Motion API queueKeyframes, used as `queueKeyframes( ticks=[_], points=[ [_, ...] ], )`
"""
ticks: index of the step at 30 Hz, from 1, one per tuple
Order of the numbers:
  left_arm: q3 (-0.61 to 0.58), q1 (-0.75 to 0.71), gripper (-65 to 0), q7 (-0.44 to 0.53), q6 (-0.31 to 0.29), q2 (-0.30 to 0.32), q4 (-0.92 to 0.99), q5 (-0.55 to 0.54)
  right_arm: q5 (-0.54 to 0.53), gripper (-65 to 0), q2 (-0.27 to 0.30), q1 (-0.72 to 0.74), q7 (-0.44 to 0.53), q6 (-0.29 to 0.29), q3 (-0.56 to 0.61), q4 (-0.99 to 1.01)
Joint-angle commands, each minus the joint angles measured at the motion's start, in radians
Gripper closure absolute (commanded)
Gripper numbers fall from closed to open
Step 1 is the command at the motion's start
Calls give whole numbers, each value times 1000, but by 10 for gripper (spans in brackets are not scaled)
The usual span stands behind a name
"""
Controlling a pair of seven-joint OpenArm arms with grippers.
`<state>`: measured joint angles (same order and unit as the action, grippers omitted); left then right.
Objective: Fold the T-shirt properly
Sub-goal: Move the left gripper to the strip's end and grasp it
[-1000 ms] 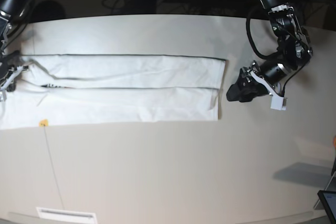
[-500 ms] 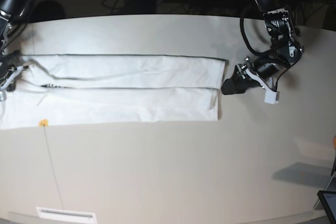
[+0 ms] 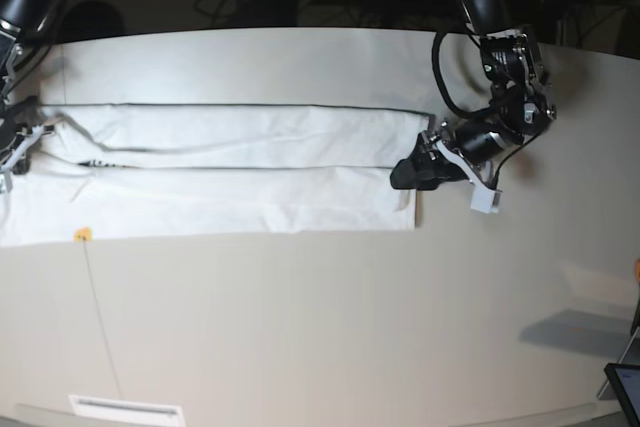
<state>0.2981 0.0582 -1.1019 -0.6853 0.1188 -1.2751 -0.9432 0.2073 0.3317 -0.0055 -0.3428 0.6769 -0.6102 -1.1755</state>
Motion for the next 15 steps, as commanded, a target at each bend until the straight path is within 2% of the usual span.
queueKeyframes(
  ticks=[1,5,11,13,15],
  points=[
    [-15,13,-349,-27,28,6,-2,34,85,-3,-1,-26,-146,21,5,22],
    [-27,19,-349,-25,82,-17,-2,34,85,-3,-1,-26,-146,21,5,22],
    [-35,21,-341,-25,88,-18,-2,34,85,-3,-1,-26,-146,21,3,22],
    [-37,21,-267,-25,88,-18,-2,34,85,-3,-1,-26,-146,21,3,22],
    [-37,21,-119,-25,88,-15,7,34,85,-3,-1,-26,-146,21,3,22]
  ],
)
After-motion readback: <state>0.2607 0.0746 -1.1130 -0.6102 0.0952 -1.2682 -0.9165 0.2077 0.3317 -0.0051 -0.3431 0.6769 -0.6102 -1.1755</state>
